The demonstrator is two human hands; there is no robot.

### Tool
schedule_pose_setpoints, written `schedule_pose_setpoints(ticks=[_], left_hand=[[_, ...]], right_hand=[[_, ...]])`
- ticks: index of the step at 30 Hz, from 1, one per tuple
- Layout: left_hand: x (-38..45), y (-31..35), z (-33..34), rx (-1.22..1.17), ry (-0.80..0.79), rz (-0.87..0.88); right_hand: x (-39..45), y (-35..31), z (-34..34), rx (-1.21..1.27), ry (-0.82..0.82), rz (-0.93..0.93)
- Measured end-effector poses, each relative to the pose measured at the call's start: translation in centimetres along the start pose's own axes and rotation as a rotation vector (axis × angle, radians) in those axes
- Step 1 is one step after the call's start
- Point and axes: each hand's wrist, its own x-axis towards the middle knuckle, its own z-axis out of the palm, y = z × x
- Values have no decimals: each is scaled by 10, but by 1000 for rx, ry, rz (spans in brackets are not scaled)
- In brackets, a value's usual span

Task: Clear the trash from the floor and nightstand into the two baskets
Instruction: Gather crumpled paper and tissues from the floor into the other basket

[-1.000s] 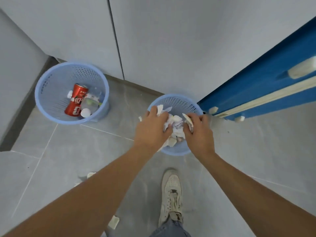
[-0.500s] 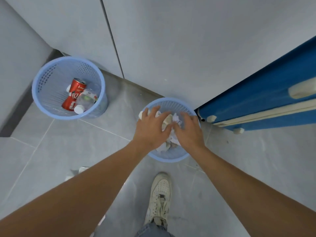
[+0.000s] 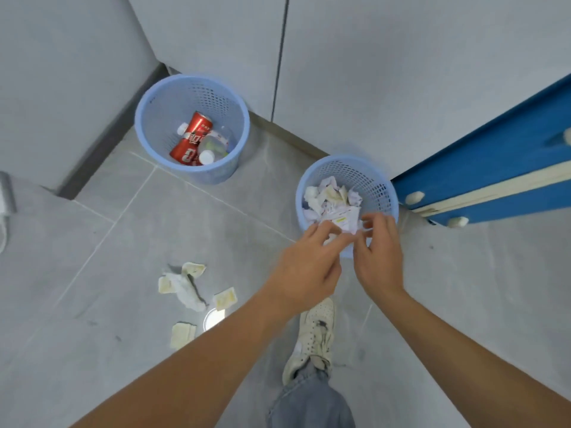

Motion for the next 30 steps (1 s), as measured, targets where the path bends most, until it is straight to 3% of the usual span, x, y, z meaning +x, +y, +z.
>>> schedule_pose_setpoints(ticks=[3, 11, 14, 17, 21, 25, 30], left_hand=[[-74, -22, -20, 46, 33, -120], [-290, -118, -56, 158, 134, -603], [-342, -150, -45, 183, 183, -777], [-373, -166, -12, 172, 158, -880], [-381, -177, 46, 54, 131, -954], [-372, -195, 103, -1, 65, -944], [-356, -236, 148, 156, -44, -854]], right_hand=[[-48, -23, 20, -44, -59, -62], [-194, -76, 135, -216, -579, -200], [-219, -76, 172, -314, -740, -212], [-225, -70, 202, -359, -802, -267], [-208, -53, 240, -447, -812, -376], [-179, -22, 279, -571, -822, -369], [-150, -1, 318, -627, -810, -445]])
